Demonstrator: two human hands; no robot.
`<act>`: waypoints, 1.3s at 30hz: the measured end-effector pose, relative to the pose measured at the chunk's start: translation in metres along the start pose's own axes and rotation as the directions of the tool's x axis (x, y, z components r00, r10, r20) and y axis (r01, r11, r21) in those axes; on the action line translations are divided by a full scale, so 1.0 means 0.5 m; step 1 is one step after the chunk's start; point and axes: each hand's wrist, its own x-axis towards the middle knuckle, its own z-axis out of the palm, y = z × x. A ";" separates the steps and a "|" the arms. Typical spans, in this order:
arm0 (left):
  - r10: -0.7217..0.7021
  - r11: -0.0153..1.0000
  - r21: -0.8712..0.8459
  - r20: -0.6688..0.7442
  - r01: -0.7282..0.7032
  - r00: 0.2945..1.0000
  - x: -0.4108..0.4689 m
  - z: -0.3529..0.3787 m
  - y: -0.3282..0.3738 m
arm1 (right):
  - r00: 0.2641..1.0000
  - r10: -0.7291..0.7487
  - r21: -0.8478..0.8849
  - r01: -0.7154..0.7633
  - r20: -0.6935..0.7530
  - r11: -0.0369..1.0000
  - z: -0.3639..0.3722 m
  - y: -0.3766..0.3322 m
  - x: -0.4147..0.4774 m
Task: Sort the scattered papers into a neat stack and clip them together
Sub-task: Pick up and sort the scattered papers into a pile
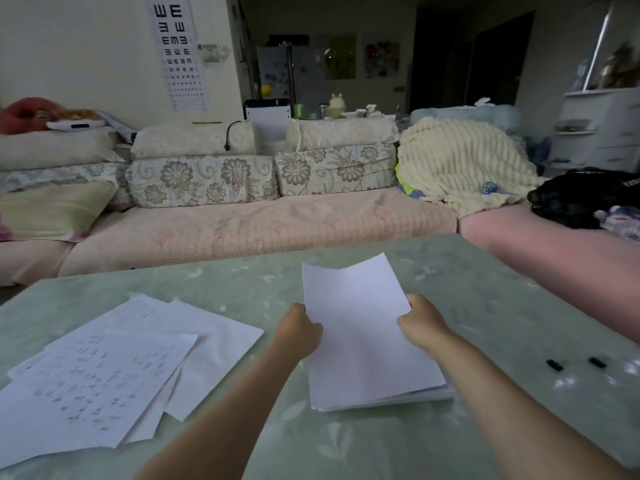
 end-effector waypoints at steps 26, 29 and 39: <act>0.222 0.948 0.243 -0.041 -0.206 0.974 -0.021 -0.072 -0.090 | 0.923 -0.293 -0.305 0.362 0.250 0.881 0.110 -0.116 -0.069; 0.293 0.895 0.375 -0.085 -0.242 0.952 -0.044 -0.144 -0.171 | 0.851 -0.371 -0.250 0.477 0.371 0.842 0.205 -0.187 -0.116; -0.103 0.783 0.617 0.015 0.072 0.995 -0.109 -0.408 -0.452 | 0.697 -0.430 -0.216 0.636 0.574 0.741 0.519 -0.333 -0.188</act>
